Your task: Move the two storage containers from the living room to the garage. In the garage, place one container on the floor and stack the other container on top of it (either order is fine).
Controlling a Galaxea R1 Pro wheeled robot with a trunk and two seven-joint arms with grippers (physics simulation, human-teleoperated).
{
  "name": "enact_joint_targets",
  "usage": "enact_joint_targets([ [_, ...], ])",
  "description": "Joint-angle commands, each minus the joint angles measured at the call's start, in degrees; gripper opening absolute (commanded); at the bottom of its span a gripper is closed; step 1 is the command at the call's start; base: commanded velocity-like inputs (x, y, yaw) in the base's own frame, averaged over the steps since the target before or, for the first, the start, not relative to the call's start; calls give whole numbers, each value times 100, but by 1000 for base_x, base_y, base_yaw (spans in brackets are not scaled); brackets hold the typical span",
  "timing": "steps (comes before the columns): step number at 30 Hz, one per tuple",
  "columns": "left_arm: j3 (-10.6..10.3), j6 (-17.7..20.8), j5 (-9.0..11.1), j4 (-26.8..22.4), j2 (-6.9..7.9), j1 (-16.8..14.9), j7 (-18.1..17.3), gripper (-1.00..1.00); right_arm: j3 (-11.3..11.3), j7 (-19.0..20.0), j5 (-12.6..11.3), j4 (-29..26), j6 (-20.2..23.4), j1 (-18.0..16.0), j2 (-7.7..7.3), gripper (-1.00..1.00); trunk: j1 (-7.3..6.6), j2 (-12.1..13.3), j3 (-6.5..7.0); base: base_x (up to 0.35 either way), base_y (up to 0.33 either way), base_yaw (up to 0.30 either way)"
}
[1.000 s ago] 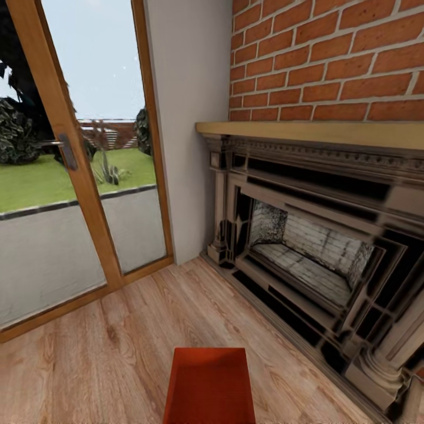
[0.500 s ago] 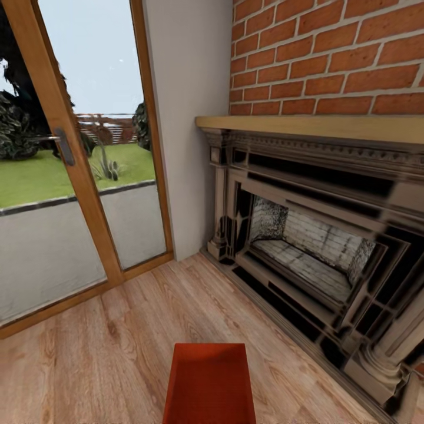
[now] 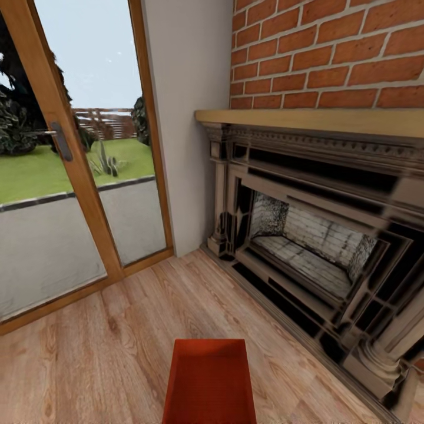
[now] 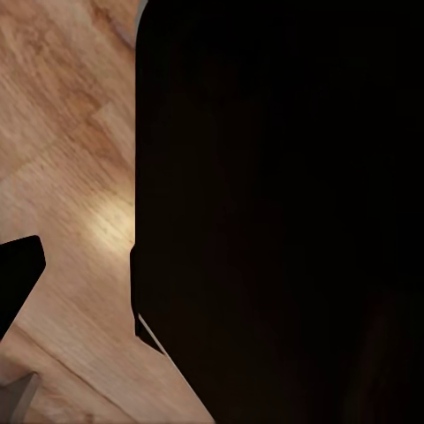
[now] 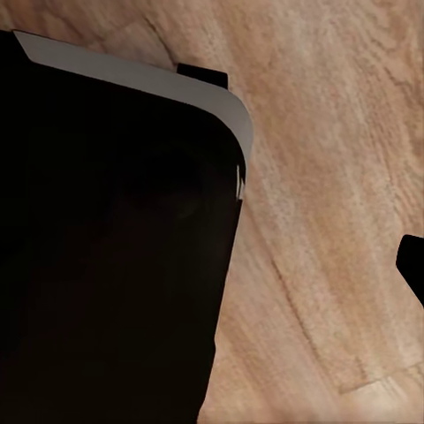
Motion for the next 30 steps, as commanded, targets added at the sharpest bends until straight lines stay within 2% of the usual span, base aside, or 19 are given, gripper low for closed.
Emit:
enact_joint_targets([
  [1, -2, -16, 44, 4, 0, -3, 1, 100, 48, -2, -45, 17, -31, -6, 3, 100, 0, -3, -14, 0, 0, 0],
  [30, -2, -17, 45, 4, 3, -2, 4, 100, 48, -2, -54, 17, -31, -6, -14, 100, 0, -3, -275, 0, 0, 0],
])
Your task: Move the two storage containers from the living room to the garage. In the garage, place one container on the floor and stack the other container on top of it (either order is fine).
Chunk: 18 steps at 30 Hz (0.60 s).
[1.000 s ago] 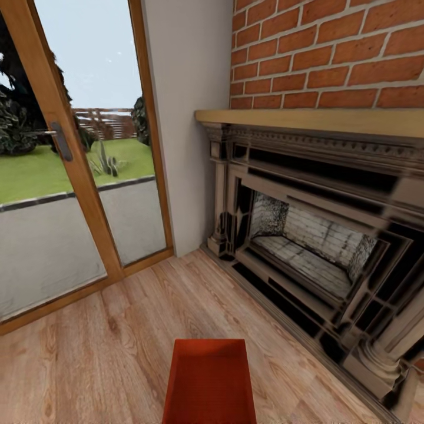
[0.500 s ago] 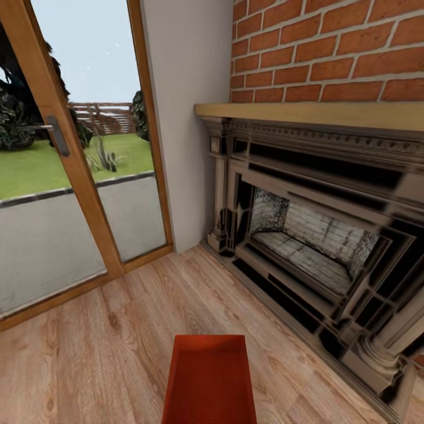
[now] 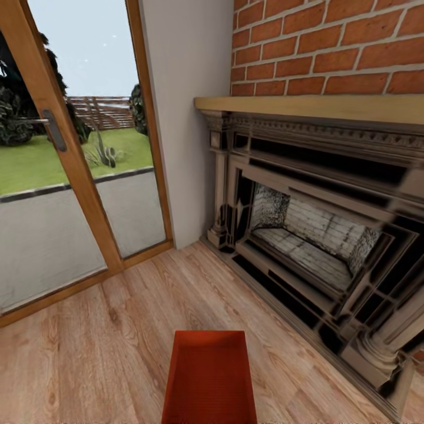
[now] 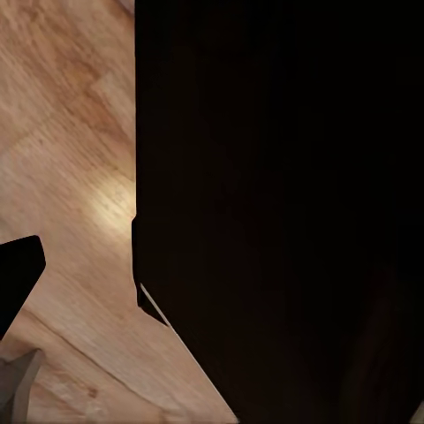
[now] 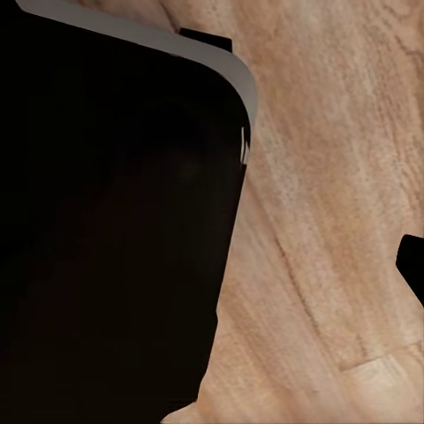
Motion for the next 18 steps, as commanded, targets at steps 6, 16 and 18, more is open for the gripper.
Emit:
enact_joint_targets([
  [6, -2, -16, 42, 4, -3, -3, -1, 100, 48, -2, -45, 17, -31, -5, 1, 100, 0, -2, -59, 0, 0, 0],
  [16, -2, -17, 42, 4, -3, -3, -1, 100, 48, -2, -45, 17, -31, -5, 2, 100, 0, -2, -150, 0, 0, 0],
  [18, -2, -18, 41, 4, -3, -3, -1, 100, 48, -2, -45, 17, -31, -5, 1, 100, 0, -2, -168, 0, 0, 0],
])
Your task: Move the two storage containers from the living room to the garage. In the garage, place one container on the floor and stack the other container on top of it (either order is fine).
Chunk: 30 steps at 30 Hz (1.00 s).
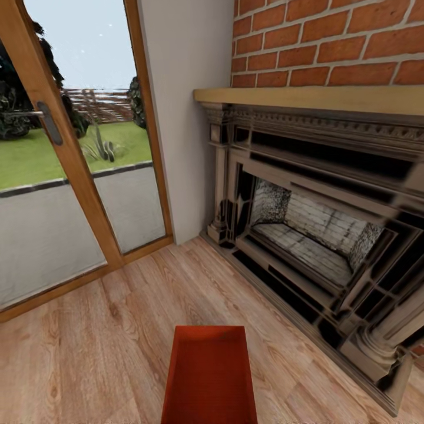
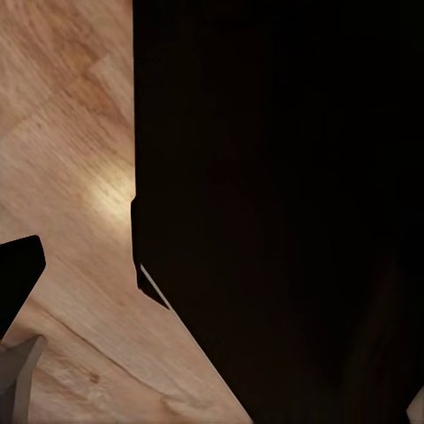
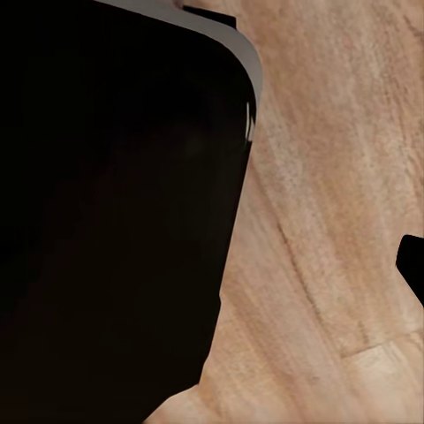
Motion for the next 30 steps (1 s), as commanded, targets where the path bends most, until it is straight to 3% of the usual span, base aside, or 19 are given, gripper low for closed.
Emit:
enact_joint_targets([
  [1, -2, -15, 43, 4, 0, -2, 1, 100, 48, -2, -45, 17, -31, -5, 3, 100, -1, -2, -14, 0, 0, 0],
  [30, -2, -13, 42, 4, 0, -2, 0, 100, 48, -2, -45, 17, -31, -5, 3, 100, -1, -2, -277, 0, 0, 0],
])
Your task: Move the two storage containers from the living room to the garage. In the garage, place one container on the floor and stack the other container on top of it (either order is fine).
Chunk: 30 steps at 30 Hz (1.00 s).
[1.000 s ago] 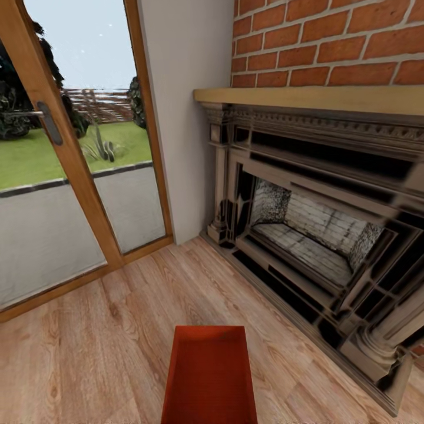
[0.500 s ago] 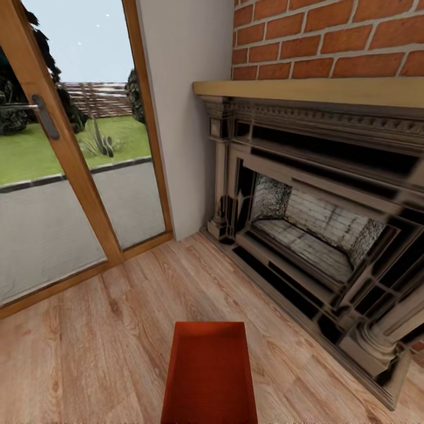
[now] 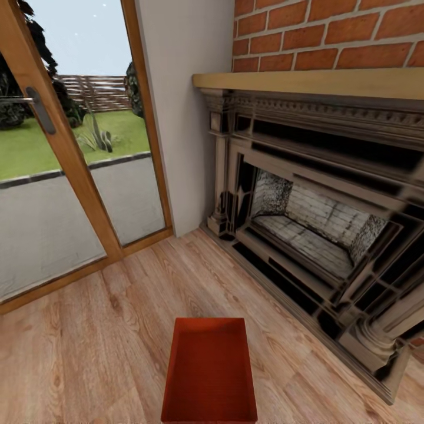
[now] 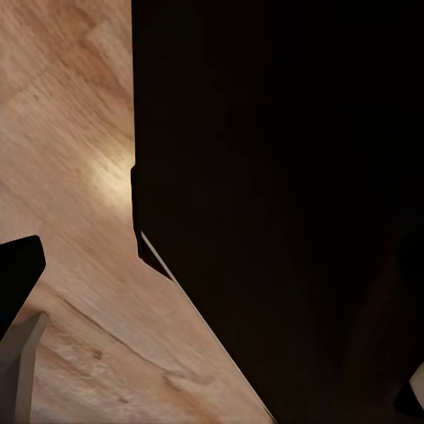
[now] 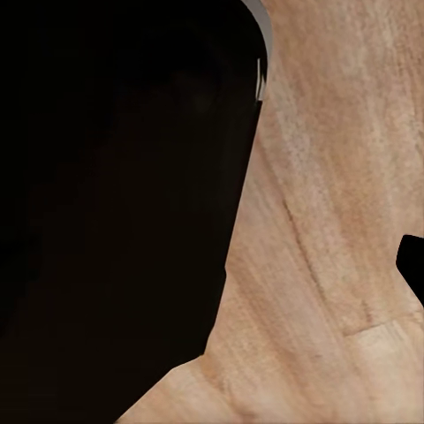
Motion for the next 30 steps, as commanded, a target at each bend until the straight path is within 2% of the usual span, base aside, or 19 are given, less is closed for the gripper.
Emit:
enact_joint_targets([
  [1, -2, -19, 44, 4, 0, -2, 1, 100, 48, -2, -45, 16, -31, -5, 3, 100, 0, -2, -13, 0, 0, 0],
  [30, -2, -20, 42, 4, 2, -2, 1, 100, 48, -2, -45, 16, -31, -5, 3, 100, 0, -2, -277, 0, 0, 0],
])
